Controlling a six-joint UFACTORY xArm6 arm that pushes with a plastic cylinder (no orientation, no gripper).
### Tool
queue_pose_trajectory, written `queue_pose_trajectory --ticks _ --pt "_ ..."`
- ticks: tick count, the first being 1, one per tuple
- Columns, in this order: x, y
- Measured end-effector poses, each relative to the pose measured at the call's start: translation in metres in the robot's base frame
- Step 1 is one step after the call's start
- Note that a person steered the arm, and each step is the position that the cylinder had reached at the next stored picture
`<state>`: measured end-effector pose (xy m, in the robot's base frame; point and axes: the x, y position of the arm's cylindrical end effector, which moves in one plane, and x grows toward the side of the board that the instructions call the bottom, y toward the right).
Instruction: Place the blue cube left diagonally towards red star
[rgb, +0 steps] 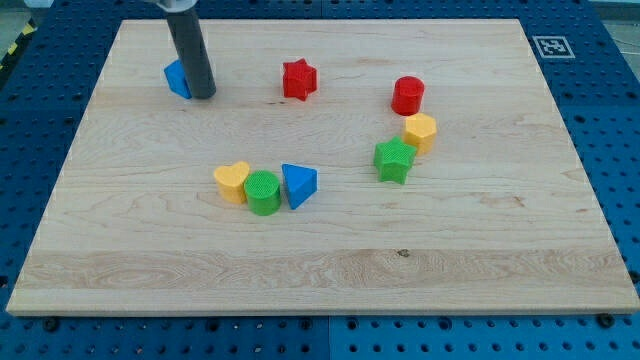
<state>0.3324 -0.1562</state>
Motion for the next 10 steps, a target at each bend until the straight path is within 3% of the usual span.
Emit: queue_pose_trajectory --ticks 1,3,4,5,7,10 --pt "-0.01 0.0" --pt "0.051 -0.002" --pt "0.053 -0.019" --pt "0.04 -0.035" --pt "-0.03 -0.056" --pt "-0.032 -0.048"
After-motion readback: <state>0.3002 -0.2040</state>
